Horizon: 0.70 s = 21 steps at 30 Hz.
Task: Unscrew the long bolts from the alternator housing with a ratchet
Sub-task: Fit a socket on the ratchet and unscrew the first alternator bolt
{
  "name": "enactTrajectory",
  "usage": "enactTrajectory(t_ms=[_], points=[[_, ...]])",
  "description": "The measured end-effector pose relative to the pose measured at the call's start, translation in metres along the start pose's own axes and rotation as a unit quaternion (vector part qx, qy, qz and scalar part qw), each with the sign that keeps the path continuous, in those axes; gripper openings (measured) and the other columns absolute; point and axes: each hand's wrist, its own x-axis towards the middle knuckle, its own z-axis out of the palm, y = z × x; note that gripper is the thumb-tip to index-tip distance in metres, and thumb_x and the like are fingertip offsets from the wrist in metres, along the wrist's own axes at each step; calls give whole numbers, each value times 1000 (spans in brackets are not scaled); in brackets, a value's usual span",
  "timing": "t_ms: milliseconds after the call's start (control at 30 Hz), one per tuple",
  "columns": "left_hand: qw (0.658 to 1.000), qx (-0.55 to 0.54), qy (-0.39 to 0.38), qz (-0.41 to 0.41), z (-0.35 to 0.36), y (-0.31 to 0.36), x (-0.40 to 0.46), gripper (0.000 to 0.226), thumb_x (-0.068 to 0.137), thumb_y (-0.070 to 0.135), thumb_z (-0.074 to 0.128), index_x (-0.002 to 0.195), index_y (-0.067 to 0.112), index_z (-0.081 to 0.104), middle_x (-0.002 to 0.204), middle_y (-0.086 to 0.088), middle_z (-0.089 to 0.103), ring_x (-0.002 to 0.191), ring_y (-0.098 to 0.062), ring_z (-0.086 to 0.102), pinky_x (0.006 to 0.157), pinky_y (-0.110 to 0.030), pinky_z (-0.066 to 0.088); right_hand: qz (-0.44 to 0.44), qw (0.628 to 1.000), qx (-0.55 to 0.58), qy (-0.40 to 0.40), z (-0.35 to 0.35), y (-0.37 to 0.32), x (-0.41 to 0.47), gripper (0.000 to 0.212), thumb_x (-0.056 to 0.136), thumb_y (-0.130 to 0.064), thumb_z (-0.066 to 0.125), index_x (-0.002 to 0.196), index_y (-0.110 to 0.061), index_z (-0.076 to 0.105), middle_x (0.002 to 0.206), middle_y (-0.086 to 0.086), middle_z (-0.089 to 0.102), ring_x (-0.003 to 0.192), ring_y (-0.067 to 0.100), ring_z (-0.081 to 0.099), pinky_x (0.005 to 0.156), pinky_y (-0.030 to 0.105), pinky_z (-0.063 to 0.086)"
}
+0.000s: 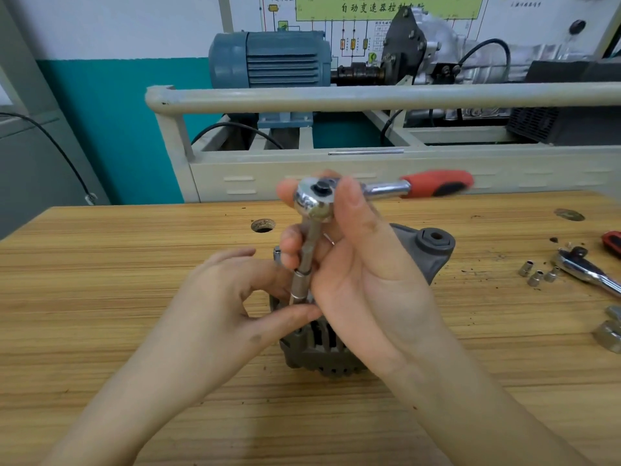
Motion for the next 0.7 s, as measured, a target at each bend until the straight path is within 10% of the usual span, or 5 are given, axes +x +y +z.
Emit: enactTrajectory(t_ms=[167, 367, 700], points=[[999, -14, -48, -7, -6, -2, 0, 41, 60, 59, 52, 99, 45, 58, 90, 30, 64, 85, 7, 58, 72, -6, 40, 14, 1000, -4, 7, -4, 0, 5, 28, 71, -42, 56, 79, -19, 70, 84, -5, 71, 59, 6, 59, 61, 20, 47], [1000, 3, 7, -1, -1, 3, 0, 21, 54, 58, 54, 59, 38, 58, 88, 37, 59, 84, 18, 54, 79, -14, 32, -12, 1000, 5, -8, -1, 3, 0, 28, 60, -31, 72, 82, -16, 64, 82, -1, 67, 63, 8, 59, 59, 20, 47], [998, -32, -55, 13, -4, 1, 0, 31, 67, 55, 50, 83, 36, 69, 99, 31, 60, 90, 16, 55, 86, 4, 25, 14, 1000, -1, -19, -5, 1, 5, 30, 75, -44, 53, 82, -19, 68, 81, -5, 70, 55, 6, 58, 59, 20, 49]])
